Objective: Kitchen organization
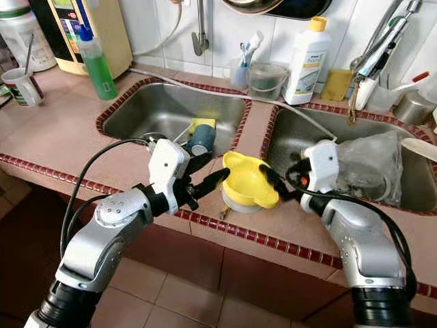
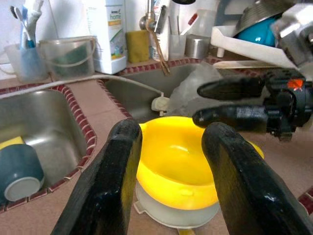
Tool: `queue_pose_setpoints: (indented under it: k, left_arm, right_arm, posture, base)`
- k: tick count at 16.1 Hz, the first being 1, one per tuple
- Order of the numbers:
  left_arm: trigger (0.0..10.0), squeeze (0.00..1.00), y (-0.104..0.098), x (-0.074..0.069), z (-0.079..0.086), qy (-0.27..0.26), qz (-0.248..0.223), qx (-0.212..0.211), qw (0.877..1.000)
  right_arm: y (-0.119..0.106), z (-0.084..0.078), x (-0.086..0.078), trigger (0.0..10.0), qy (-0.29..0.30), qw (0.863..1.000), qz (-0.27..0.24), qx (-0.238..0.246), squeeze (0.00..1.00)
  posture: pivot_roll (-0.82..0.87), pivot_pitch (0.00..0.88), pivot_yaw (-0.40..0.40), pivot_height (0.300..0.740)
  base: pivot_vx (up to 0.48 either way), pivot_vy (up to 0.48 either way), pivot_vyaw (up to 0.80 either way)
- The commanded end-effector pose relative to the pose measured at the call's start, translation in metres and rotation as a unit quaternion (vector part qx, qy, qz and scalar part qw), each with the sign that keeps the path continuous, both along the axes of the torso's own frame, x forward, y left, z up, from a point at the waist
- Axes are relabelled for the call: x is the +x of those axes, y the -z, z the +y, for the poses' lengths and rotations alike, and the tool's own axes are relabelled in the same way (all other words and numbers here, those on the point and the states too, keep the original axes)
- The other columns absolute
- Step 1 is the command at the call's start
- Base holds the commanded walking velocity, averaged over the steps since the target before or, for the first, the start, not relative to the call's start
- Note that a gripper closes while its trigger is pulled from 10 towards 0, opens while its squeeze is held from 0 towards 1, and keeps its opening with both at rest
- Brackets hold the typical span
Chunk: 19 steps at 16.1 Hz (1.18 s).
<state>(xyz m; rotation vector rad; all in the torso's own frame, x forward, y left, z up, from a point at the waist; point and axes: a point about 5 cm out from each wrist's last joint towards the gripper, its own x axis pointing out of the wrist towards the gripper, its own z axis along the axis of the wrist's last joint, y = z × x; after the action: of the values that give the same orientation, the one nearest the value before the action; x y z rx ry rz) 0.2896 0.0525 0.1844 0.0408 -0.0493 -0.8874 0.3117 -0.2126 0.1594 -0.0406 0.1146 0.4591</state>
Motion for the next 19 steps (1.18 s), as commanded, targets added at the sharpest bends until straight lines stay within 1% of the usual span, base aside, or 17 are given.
queue_pose_setpoints:
  k: [1, 3, 5, 7, 8, 9, 10, 11, 12, 13, 15, 16, 17, 19]
  left_arm:
    - [10.0, 0.0, -0.003, -0.004, -0.001, 0.003, -0.005, 0.001, 1.0]
    - [10.0, 0.0, -0.003, -0.005, -0.002, 0.004, -0.001, -0.003, 1.0]
    - [10.0, 0.0, -0.004, -0.006, -0.002, 0.003, -0.002, -0.004, 1.0]
    - [10.0, 0.0, -0.004, -0.008, -0.003, 0.005, -0.001, -0.006, 1.0]
    - [10.0, 0.0, -0.004, -0.008, -0.003, 0.005, 0.0, -0.006, 1.0]
    - [10.0, 0.0, -0.005, -0.008, -0.003, 0.005, 0.0, -0.006, 1.0]
    - [10.0, 0.0, -0.004, -0.008, -0.003, 0.005, 0.003, -0.006, 1.0]
    - [10.0, 0.0, -0.004, -0.009, -0.003, 0.006, 0.005, -0.008, 1.0]
    - [10.0, 0.0, -0.005, -0.009, -0.004, 0.006, 0.005, -0.008, 1.0]
    - [10.0, 0.0, -0.004, -0.01, -0.003, 0.008, 0.006, -0.007, 1.0]
    - [10.0, 0.0, -0.004, -0.011, -0.003, 0.01, 0.009, -0.005, 1.0]
    - [10.0, 0.0, -0.004, -0.011, -0.003, 0.01, 0.009, -0.005, 1.0]
    - [10.0, 0.0, -0.004, -0.012, -0.004, 0.01, 0.009, -0.005, 1.0]
    - [10.0, 0.0, -0.005, -0.013, -0.003, 0.01, 0.01, -0.007, 1.0]
  right_arm:
    - [0.001, -0.004, 0.001, 10.0, -0.001, 1.0, 0.017, 0.011, 0.0]
    - [0.005, -0.009, 0.004, 10.0, -0.001, 0.999, 0.034, 0.018, 0.0]
    - [0.003, -0.01, 0.007, 10.0, -0.004, 0.998, 0.042, 0.048, 0.0]
    - [0.006, -0.013, 0.01, 10.0, 0.001, 0.998, 0.049, 0.043, 0.0]
    - [0.006, -0.014, 0.012, 6.5, 0.007, 0.997, 0.058, 0.055, 0.0]
    - [0.006, -0.014, 0.013, 4.5, 0.008, 0.995, 0.065, 0.07, 0.0]
    - [0.006, -0.013, 0.014, 4.0, -0.001, 0.996, 0.062, 0.072, 0.0]
    - [0.007, -0.011, 0.014, 1.7, -0.003, 0.995, 0.07, 0.078, 0.0]
    - [0.006, -0.008, 0.014, 0.2, -0.016, 0.993, 0.069, 0.091, 0.0]
    - [0.006, -0.005, 0.014, 0.0, -0.025, 0.993, 0.074, 0.094, 0.0]
    - [0.008, 0.0, 0.015, 0.0, -0.038, 0.991, 0.082, 0.099, 0.0]
    - [0.008, 0.001, 0.014, 0.4, -0.042, 0.99, 0.086, 0.104, 0.0]
    - [0.009, 0.005, 0.012, 0.0, -0.062, 0.984, 0.102, 0.131, 0.0]
    - [0.012, 0.007, 0.012, 0.0, -0.06, 0.979, 0.119, 0.152, 0.0]
  posture:
    - [-0.09, 0.065, -0.014, 0.74]
    - [-0.09, 0.06, -0.018, 0.74]
    - [-0.09, 0.058, -0.019, 0.74]
    - [-0.09, 0.056, -0.021, 0.74]
    - [-0.09, 0.057, -0.022, 0.74]
    - [-0.08, 0.058, -0.022, 0.74]
    - [-0.08, 0.059, -0.023, 0.74]
    - [-0.08, 0.059, -0.022, 0.74]
    - [-0.08, 0.06, -0.023, 0.74]
    - [-0.08, 0.061, -0.023, 0.74]
    - [-0.08, 0.064, -0.024, 0.74]
    - [-0.08, 0.066, -0.024, 0.74]
    - [-0.08, 0.069, -0.027, 0.74]
    - [-0.07, 0.074, -0.027, 0.74]
  base:
    - [0.0, 0.0, 0.0]
    - [0.0, 0.0, 0.0]
    - [0.0, 0.0, 0.0]
    - [0.0, 0.0, 0.0]
    - [0.0, 0.0, 0.0]
    - [0.0, 0.0, 0.0]
    - [0.0, 0.0, 0.0]
    - [0.0, 0.0, 0.0]
    - [0.0, 0.0, 0.0]
    - [0.0, 0.0, 0.0]
    - [0.0, 0.0, 0.0]
    - [0.0, 0.0, 0.0]
    - [0.0, 0.0, 0.0]
    - [0.0, 0.0, 0.0]
